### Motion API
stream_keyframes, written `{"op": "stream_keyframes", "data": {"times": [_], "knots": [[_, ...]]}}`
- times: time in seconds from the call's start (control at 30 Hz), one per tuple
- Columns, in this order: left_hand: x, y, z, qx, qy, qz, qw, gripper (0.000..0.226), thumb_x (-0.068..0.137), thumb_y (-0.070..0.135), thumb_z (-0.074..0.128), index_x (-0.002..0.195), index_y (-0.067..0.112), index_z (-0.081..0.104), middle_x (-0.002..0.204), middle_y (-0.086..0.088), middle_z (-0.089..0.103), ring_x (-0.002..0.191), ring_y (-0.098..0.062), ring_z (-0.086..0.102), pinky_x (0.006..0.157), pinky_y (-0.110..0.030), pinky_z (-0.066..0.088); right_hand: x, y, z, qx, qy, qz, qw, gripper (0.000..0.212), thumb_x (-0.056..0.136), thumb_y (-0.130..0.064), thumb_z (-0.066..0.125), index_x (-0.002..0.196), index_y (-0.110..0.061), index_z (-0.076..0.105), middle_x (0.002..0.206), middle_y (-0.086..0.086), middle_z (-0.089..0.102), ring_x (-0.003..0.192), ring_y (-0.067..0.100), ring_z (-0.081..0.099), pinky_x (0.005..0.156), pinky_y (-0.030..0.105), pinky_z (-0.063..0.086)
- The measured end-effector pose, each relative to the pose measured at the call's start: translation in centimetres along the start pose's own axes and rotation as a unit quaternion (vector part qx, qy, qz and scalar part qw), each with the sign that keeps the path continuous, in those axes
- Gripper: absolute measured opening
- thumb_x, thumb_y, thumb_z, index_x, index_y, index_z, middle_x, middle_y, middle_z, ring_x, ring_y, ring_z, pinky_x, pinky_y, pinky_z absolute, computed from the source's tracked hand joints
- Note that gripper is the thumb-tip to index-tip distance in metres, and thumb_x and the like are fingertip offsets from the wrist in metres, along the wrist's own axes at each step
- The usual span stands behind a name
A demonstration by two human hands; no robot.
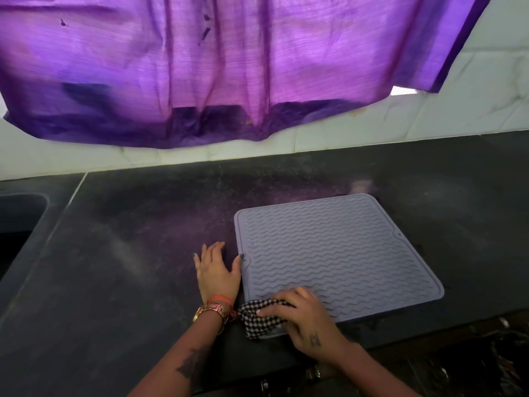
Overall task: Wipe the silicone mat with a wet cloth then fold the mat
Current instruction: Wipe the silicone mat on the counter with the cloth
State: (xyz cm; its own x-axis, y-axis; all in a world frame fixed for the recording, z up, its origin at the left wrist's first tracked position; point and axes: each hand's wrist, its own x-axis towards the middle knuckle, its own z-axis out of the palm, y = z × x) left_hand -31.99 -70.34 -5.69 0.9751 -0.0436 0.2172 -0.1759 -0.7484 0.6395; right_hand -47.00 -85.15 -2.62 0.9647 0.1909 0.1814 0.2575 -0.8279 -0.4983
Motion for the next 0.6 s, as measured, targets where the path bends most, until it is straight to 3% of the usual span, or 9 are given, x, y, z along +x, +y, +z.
{"op": "stream_keyframes", "data": {"times": [0.17,0.33,0.5,0.6], "knots": [[0.0,-0.2,0.1,0.0,-0.006,0.0,1.0,0.048,0.086,0.035,0.06,0.125,0.009,0.052,0.135,-0.009,0.051,0.139,-0.028,0.028,0.118,-0.038,0.003,1.8,0.8,-0.1,-0.017,0.039,0.023,0.999,0.043,0.081,-0.009,0.056,0.115,-0.034,0.063,0.11,-0.004,0.061,0.093,0.018,0.052,0.081,0.033,0.045],[-0.1,-0.2,0.0,0.003,-0.005,0.001,1.0,0.05,0.086,0.037,0.06,0.126,0.009,0.051,0.136,-0.009,0.051,0.139,-0.027,0.027,0.119,-0.04,0.006,3.3,1.9,-0.9,-0.022,0.013,-0.024,0.999,0.044,0.078,-0.01,0.054,0.114,-0.034,0.062,0.11,-0.005,0.061,0.091,0.018,0.053,0.079,0.03,0.044],[-0.3,0.1,-0.1,0.014,0.004,-0.01,1.0,0.049,0.086,0.038,0.059,0.126,0.011,0.051,0.136,-0.01,0.05,0.139,-0.028,0.026,0.118,-0.042,0.01,5.3,3.3,-1.3,-0.041,0.013,-0.034,0.998,0.038,0.085,-0.014,0.049,0.115,-0.031,0.064,0.11,0.0,0.063,0.087,0.023,0.053,0.076,0.038,0.047],[-0.3,0.2,-0.2,0.028,0.007,-0.011,1.0,0.048,0.086,0.038,0.059,0.125,0.012,0.051,0.134,-0.008,0.051,0.139,-0.027,0.027,0.118,-0.039,0.007,5.9,4.2,-1.6,-0.027,-0.001,-0.06,0.998,0.042,0.082,-0.009,0.053,0.115,-0.031,0.064,0.111,-0.001,0.062,0.088,0.021,0.052,0.077,0.035,0.046]]}}
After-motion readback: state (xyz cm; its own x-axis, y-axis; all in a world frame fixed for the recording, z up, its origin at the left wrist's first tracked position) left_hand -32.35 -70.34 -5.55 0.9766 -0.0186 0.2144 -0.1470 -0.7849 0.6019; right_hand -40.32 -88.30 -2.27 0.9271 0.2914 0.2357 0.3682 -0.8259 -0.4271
